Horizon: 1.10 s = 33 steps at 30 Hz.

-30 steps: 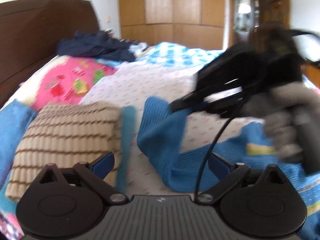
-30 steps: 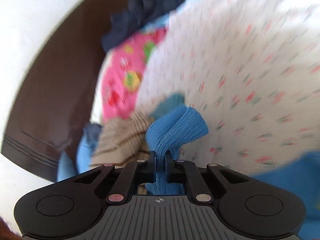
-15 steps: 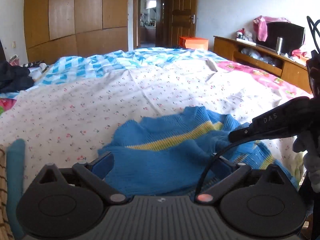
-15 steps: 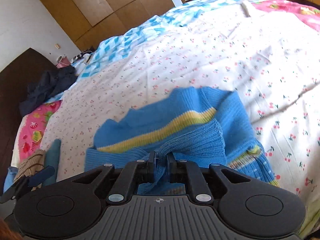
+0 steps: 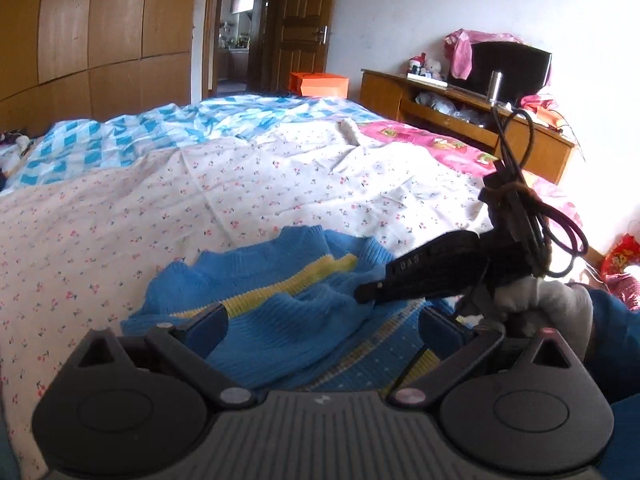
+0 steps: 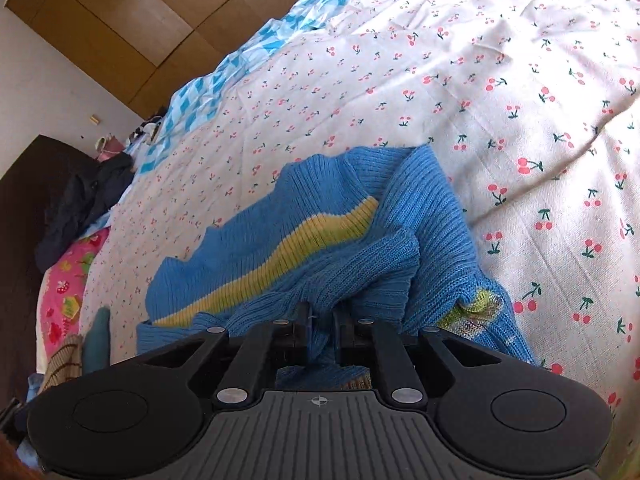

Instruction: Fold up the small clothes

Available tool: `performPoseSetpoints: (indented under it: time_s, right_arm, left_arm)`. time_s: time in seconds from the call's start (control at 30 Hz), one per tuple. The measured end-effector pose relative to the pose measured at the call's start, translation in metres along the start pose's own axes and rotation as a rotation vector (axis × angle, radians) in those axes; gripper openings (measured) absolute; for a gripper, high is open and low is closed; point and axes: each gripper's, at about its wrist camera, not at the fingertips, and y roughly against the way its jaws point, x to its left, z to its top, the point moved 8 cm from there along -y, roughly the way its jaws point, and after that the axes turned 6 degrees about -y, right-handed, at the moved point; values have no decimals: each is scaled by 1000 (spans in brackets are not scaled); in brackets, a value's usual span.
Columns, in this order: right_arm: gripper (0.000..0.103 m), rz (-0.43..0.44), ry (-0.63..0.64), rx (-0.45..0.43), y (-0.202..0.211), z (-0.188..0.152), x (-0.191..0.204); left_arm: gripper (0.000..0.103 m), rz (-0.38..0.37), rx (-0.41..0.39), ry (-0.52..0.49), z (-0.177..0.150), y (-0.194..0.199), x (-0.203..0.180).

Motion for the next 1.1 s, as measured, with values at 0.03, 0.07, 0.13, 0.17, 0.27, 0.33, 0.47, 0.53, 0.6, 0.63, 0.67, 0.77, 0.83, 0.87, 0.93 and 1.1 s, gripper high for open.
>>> performPoseSetpoints:
  time_s: [0.03, 0.07, 0.13, 0.17, 0.27, 0.33, 0.47, 0.53, 0.6, 0.63, 0.67, 0.77, 0.83, 0.87, 0.93, 1.1]
  right_arm:
    - [13, 2, -1, -2, 3, 0, 0]
    - [14, 5, -2, -7, 7, 1, -1]
    - [21, 0, -16, -30, 15, 3, -4]
    - [25, -7, -26, -40, 19, 4, -6]
    - [32, 4, -41, -53, 31, 6, -10]
    - [39, -10, -44, -71, 35, 8, -14]
    - [43, 12, -120, -36, 26, 11, -23]
    - [43, 50, -160, -11, 22, 10, -20]
    - [43, 40, -148, -15, 19, 11, -17]
    - [43, 24, -140, -19, 18, 12, -15]
    - [42, 17, -137, -14, 18, 12, -14]
    - [42, -6, -134, -40, 30, 14, -12]
    - [42, -3, -121, -67, 40, 16, -9]
    - [42, 13, -121, -65, 42, 16, -6]
    - [42, 46, -138, -44, 41, 16, -3]
    - [42, 11, -146, 13, 19, 10, -4]
  left_arm:
    - [103, 24, -8, 8, 4, -2, 4]
    - [103, 59, -13, 17, 6, -6, 9]
    - [103, 153, 0, 29, 5, -20, 24]
    - [103, 206, 8, 31, 2, -29, 33]
    - [103, 349, 69, 17, -14, -51, 55]
    - [103, 361, 101, 27, -26, -59, 62]
    - [103, 355, 150, 52, -44, -68, 66]
    - [103, 362, 157, 44, -49, -69, 66]
    - [103, 362, 157, 39, -49, -68, 65]
    - [103, 362, 155, 39, -48, -68, 65]
    - [103, 363, 153, 38, -47, -68, 64]
    - [103, 366, 138, 30, -44, -65, 64]
    - [103, 363, 130, 36, -43, -66, 65]
    - [103, 361, 129, 40, -43, -67, 65]
    - [103, 363, 130, 47, -44, -69, 66]
    - [103, 361, 117, 55, -43, -66, 67]
